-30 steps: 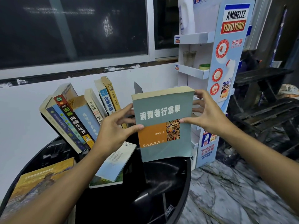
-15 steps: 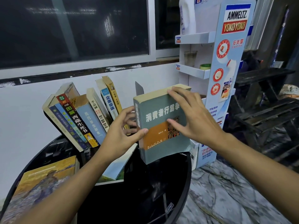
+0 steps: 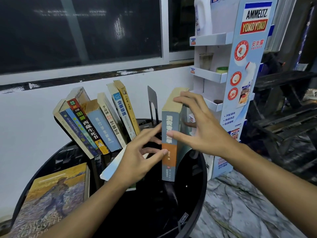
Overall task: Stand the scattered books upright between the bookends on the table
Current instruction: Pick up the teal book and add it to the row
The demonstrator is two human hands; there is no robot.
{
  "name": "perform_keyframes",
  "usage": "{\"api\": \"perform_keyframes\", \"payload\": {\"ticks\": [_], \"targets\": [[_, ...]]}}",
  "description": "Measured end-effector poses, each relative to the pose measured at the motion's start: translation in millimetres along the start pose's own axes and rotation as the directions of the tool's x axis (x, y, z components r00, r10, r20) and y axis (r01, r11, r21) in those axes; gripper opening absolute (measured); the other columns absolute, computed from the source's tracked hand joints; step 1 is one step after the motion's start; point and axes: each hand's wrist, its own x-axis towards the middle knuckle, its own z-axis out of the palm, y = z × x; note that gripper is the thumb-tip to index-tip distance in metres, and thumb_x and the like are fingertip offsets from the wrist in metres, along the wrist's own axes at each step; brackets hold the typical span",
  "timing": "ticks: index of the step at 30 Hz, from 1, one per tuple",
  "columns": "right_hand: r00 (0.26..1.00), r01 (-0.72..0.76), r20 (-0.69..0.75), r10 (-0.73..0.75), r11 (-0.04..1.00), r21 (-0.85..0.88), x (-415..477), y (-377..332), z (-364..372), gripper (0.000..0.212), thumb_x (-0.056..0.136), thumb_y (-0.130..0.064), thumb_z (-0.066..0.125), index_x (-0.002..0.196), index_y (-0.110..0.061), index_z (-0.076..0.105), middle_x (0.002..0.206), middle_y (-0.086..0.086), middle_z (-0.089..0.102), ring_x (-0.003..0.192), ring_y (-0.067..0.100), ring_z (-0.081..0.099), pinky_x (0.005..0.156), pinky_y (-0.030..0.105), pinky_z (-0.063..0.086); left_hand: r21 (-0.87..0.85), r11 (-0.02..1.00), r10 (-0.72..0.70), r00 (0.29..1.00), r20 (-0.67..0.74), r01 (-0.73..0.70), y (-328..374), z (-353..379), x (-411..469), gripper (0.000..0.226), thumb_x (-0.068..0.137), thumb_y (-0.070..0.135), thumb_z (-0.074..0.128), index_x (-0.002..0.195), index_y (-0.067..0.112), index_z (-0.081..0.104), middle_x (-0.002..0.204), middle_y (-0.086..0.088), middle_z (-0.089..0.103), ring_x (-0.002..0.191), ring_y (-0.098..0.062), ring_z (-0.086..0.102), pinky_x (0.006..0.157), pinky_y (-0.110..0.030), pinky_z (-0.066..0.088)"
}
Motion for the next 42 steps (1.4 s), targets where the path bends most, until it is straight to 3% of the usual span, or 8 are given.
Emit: {"api": "perform_keyframes", "payload": {"ticks": [3, 9, 14, 18, 24, 28, 34, 42], "targets": [[0.997, 0.045, 0.055, -0.050, 0.995, 0.088, -7.5, 1.1, -12.0, 0.065, 0.089, -0.033, 0.076, 0.146, -0.026, 0.046, 0.154, -0.007, 0.031, 0.144, 0.013, 0.034, 0.087, 0.029, 0.061, 0.129, 0.989, 0.058, 0.994, 0.097, -0.070, -4.8, 4.2, -2.2, 0.074, 0.090, 0.020, 0.075, 0.153, 0.032, 0.040, 0.145, 0.015, 0.049, 0.136, -0.019, 0.049, 0.102, -0.036, 0.053], [0.993, 0.053, 0.102, -0.061, 0.996, 0.074, -12.8, 0.5, -28.4, 0.057, 0.094, -0.026, 0.069, 0.145, -0.028, 0.044, 0.154, -0.010, 0.032, 0.143, 0.014, 0.036, 0.085, 0.033, 0.061, 0.075, 0.997, -0.020, 0.992, 0.127, 0.010, -8.6, 28.7, -3.2, 0.087, 0.088, 0.029, 0.078, 0.158, 0.040, 0.027, 0.160, 0.018, 0.029, 0.149, -0.010, 0.033, 0.108, -0.039, 0.051], [0.998, -0.045, -0.035, 0.043, 0.997, -0.068, -13.1, -10.0, -21.5, 0.058, 0.088, -0.050, 0.069, 0.139, -0.033, 0.045, 0.144, -0.014, 0.039, 0.131, -0.002, 0.041, 0.095, 0.034, 0.054, 0.035, 0.998, -0.056, 0.997, 0.050, 0.054, -7.9, 49.9, -3.7, 0.089, 0.085, 0.039, 0.077, 0.157, 0.041, 0.026, 0.163, 0.021, 0.022, 0.150, -0.001, 0.026, 0.110, -0.042, 0.048], [0.983, -0.138, -0.145, 0.116, 0.978, -0.154, -12.5, -15.3, -11.7, 0.059, 0.087, -0.047, 0.073, 0.137, -0.036, 0.043, 0.132, -0.014, 0.053, 0.110, -0.001, 0.050, 0.084, 0.017, 0.046, 0.024, 0.999, -0.040, 0.999, -0.035, 0.041, -7.1, 67.8, -8.8, 0.081, 0.087, 0.037, 0.073, 0.155, 0.041, 0.028, 0.162, 0.019, 0.023, 0.150, -0.001, 0.025, 0.110, -0.037, 0.049], [0.960, -0.152, -0.260, 0.106, 0.975, -0.164, -10.9, -17.7, -5.0, 0.049, 0.090, -0.033, 0.073, 0.134, -0.029, 0.051, 0.123, -0.005, 0.066, 0.105, 0.012, 0.062, 0.085, 0.038, 0.057, -0.030, 0.996, -0.085, 0.996, -0.041, 0.084, -5.2, 74.0, -11.6, 0.079, 0.087, 0.039, 0.072, 0.155, 0.039, 0.031, 0.157, 0.023, 0.030, 0.148, 0.002, 0.029, 0.111, -0.034, 0.047], [0.951, -0.128, -0.298, 0.078, 0.980, -0.152, -10.3, -16.7, 0.0, 0.048, 0.091, -0.028, 0.074, 0.135, -0.025, 0.056, 0.127, -0.004, 0.067, 0.109, 0.011, 0.063, 0.089, 0.032, 0.057, -0.011, 0.995, -0.097, 0.995, -0.020, 0.097, -2.5, 68.9, -12.3, 0.079, 0.089, 0.037, 0.073, 0.156, 0.036, 0.031, 0.157, 0.024, 0.030, 0.147, 0.003, 0.029, 0.112, -0.032, 0.047], [0.947, -0.094, -0.318, 0.045, 0.986, -0.141, -10.2, -17.0, 2.6, 0.047, 0.089, -0.024, 0.076, 0.133, -0.021, 0.061, 0.122, -0.003, 0.070, 0.104, 0.005, 0.064, 0.089, 0.022, 0.055, 0.292, 0.956, -0.026, 0.999, -0.039, 0.036, -6.4, 31.7, 5.0, 0.059, 0.096, 0.035, 0.067, 0.150, 0.028, 0.045, 0.155, 0.018, 0.038, 0.146, 0.000, 0.033, 0.118, -0.039, 0.037], [0.952, -0.086, -0.303, 0.036, 0.985, -0.151, 2.7, -21.6, 2.1, 0.045, 0.088, -0.024, 0.077, 0.130, -0.021, 0.063, 0.120, -0.005, 0.071, 0.101, 0.007, 0.064, 0.087, 0.018, 0.052, 0.696, 0.715, 0.031, 0.991, -0.133, 0.071, 4.6, -61.0, 75.9, 0.072, 0.095, 0.025, 0.069, 0.157, 0.022, 0.033, 0.164, 0.004, 0.025, 0.152, -0.014, 0.021, 0.122, -0.034, 0.020]]}}
